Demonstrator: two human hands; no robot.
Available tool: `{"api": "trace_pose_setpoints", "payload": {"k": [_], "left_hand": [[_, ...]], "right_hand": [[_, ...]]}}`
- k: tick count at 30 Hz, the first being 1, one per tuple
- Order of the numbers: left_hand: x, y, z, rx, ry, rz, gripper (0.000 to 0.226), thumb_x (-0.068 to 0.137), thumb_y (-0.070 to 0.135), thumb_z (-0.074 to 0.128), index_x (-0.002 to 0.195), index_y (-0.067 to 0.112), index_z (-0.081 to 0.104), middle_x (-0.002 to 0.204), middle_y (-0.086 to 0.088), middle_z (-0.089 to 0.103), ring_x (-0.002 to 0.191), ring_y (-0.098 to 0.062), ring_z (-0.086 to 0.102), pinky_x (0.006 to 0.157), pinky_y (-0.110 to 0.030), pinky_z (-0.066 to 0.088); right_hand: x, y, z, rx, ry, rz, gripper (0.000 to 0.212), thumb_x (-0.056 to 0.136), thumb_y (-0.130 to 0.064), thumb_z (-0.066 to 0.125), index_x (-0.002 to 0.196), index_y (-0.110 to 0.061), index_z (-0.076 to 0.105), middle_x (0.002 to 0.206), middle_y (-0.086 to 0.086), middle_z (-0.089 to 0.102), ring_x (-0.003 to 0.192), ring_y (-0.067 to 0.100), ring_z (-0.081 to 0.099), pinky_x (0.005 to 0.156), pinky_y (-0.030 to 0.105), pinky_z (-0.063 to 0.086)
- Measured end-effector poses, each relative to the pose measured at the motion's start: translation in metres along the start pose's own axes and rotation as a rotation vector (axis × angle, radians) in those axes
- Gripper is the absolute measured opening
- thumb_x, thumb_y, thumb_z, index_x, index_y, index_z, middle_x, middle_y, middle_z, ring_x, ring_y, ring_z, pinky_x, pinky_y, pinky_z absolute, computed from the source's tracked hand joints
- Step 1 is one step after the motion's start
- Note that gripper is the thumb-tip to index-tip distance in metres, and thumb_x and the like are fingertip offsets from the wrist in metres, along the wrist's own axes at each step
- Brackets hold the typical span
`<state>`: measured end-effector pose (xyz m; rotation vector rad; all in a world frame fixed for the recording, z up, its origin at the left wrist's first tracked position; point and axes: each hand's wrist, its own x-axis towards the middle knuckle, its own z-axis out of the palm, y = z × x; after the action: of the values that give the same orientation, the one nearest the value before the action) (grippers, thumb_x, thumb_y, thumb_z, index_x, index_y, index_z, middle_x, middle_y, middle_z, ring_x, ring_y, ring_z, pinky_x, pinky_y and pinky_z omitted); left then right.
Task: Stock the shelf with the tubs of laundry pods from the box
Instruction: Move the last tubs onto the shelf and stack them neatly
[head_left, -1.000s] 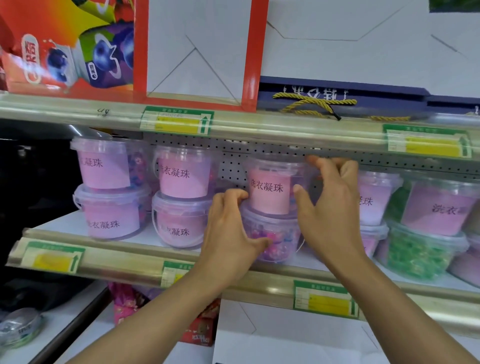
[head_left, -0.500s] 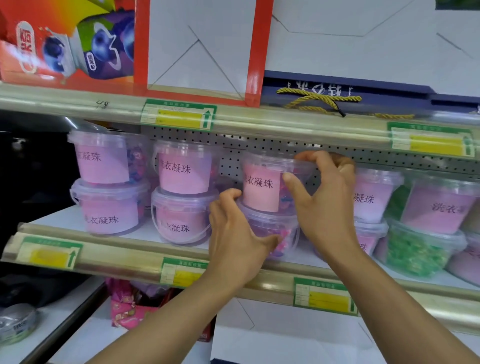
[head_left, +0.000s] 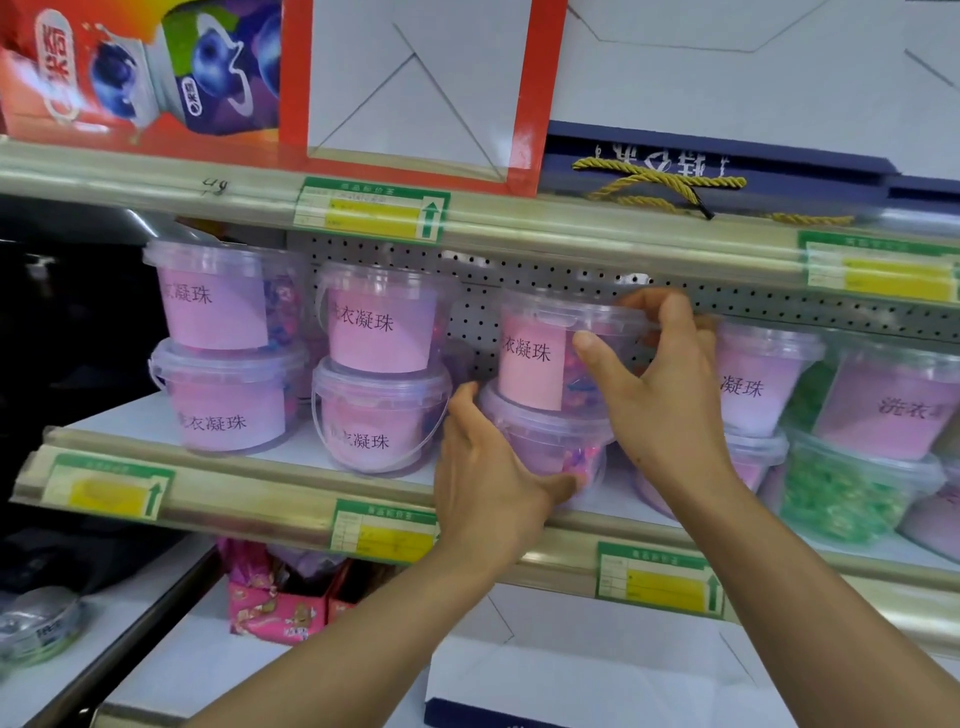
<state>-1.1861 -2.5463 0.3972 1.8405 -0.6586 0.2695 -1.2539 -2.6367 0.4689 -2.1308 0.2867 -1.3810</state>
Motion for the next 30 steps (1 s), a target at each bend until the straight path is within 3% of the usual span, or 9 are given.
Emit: {"api": "trace_pose_setpoints", "payload": {"k": [3,6,8,13,16,21,25,27,30], "left_hand": [[0.006,-0.002,-0.011,-0.080,-0.093,-0.025,0.120,0.053,0.035,0.089,0.143,0.018,0.013,0.136,0.006,0.040,0.126,-0.015,0.042,0.096,-0.025,0.038],[0.012,-0.003,-0.022,-0.128,-0.266,-0.078,0.105,0.051,0.029,0.091,0.131,0.023,0.024,0.114,0.016,0.049,0.108,-0.010,0.051,0.090,-0.023,0.041],[0.019,-0.006,-0.026,-0.119,-0.338,-0.109,0.100,0.040,0.031,0.090,0.120,0.025,0.030,0.114,0.012,0.056,0.107,-0.013,0.057,0.096,-0.034,0.047],[0.023,-0.007,-0.030,-0.120,-0.377,-0.104,0.109,0.051,0.016,0.089,0.137,0.024,0.023,0.118,0.011,0.052,0.111,-0.017,0.054,0.100,-0.040,0.046],[0.021,-0.010,-0.029,-0.095,-0.362,-0.083,0.114,0.056,0.016,0.088,0.141,0.033,0.013,0.125,0.007,0.050,0.115,-0.019,0.052,0.102,-0.041,0.045],[0.022,-0.013,-0.028,-0.067,-0.349,-0.066,0.111,0.056,0.020,0.088,0.139,0.035,0.015,0.127,0.006,0.051,0.115,-0.020,0.053,0.101,-0.042,0.045],[0.023,-0.013,-0.027,-0.072,-0.345,-0.060,0.111,0.056,0.019,0.088,0.139,0.035,0.016,0.127,0.006,0.052,0.115,-0.020,0.053,0.101,-0.042,0.045],[0.024,-0.013,-0.027,-0.070,-0.355,-0.062,0.113,0.057,0.018,0.088,0.141,0.035,0.015,0.128,0.006,0.052,0.117,-0.019,0.052,0.102,-0.042,0.044],[0.027,-0.013,-0.030,-0.083,-0.370,-0.084,0.110,0.061,0.013,0.086,0.143,0.030,0.015,0.128,0.006,0.051,0.117,-0.016,0.050,0.104,-0.039,0.042]], "right_hand": [[0.004,0.006,-0.002,0.052,-0.002,-0.009,0.032,0.080,-0.036,0.068,0.100,-0.034,0.044,0.109,0.002,0.049,0.091,-0.010,0.045,0.080,0.012,0.041],[0.006,0.011,-0.006,0.109,-0.019,0.009,0.029,0.079,-0.042,0.067,0.096,-0.039,0.044,0.110,0.002,0.056,0.100,0.017,0.056,0.089,0.038,0.049],[0.007,0.011,-0.008,0.076,-0.032,-0.001,0.028,0.083,-0.037,0.066,0.102,-0.033,0.045,0.112,0.002,0.057,0.102,0.020,0.056,0.091,0.041,0.048],[0.008,0.010,-0.007,-0.080,-0.028,-0.037,0.034,0.084,-0.034,0.065,0.112,-0.023,0.049,0.111,0.004,0.049,0.099,0.019,0.049,0.081,0.026,0.039],[0.008,0.008,-0.009,-0.077,-0.030,-0.025,0.034,0.084,-0.034,0.065,0.113,-0.024,0.050,0.112,0.004,0.047,0.102,0.021,0.050,0.085,0.029,0.041],[0.004,0.009,-0.015,-0.094,-0.023,-0.061,0.029,0.086,-0.033,0.064,0.105,-0.035,0.042,0.110,0.003,0.046,0.093,0.016,0.050,0.082,0.024,0.039],[0.002,0.010,-0.015,-0.134,-0.016,-0.058,0.036,0.088,-0.032,0.060,0.121,-0.023,0.047,0.117,0.004,0.049,0.102,0.018,0.051,0.088,0.029,0.042],[-0.005,0.010,-0.017,-0.157,0.002,-0.038,0.044,0.090,-0.029,0.058,0.128,-0.016,0.042,0.126,0.005,0.047,0.109,0.018,0.050,0.088,0.023,0.036],[-0.029,0.016,-0.020,-0.129,0.045,-0.019,0.030,0.086,-0.020,0.060,0.111,-0.018,0.044,0.116,0.005,0.047,0.091,0.004,0.052,0.075,0.005,0.035]]}}
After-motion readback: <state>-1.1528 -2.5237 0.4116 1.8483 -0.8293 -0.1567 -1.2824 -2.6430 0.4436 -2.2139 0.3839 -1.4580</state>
